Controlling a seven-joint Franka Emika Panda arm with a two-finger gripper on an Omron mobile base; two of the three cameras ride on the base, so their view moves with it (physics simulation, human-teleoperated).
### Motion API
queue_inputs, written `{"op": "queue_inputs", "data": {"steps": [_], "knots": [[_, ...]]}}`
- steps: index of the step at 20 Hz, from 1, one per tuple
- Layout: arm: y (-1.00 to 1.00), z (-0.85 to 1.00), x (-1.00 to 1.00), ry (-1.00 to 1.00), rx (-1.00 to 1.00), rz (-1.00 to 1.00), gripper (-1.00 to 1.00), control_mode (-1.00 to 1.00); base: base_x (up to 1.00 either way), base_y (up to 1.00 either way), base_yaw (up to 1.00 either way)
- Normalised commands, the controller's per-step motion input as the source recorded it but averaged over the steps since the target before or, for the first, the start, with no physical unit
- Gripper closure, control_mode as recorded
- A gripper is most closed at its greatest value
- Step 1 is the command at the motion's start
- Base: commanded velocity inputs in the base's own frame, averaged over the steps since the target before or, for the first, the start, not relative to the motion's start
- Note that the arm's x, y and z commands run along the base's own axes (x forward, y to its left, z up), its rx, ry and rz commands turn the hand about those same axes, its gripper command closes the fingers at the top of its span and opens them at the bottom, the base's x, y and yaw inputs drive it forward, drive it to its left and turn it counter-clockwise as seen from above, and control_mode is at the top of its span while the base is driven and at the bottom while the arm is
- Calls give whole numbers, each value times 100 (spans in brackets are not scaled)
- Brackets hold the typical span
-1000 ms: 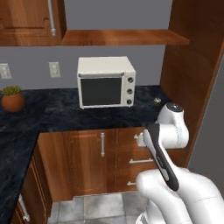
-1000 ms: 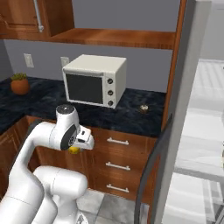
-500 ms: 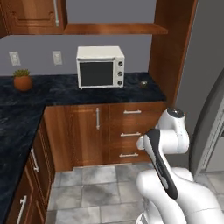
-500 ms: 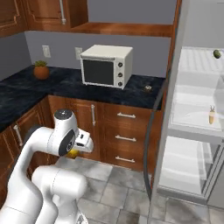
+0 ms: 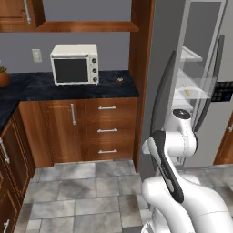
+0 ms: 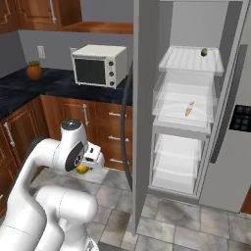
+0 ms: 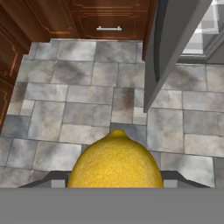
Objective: Place the carrot and lemon inside the fridge drawer. Close the drawer after placing the vegetables.
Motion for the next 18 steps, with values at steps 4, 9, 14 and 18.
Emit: {"op": "queue_inputs", "data": {"steps": [4, 9, 14, 18], "knots": [[0, 0, 0, 0, 0, 0, 100, 100, 14, -100, 1], [0, 0, 0, 0, 0, 0, 100, 100, 51, -100, 5], [0, 0, 0, 0, 0, 0, 100, 100, 81, -89, 13], [0, 0, 0, 0, 0, 0, 100, 100, 69, -43, 16]]}}
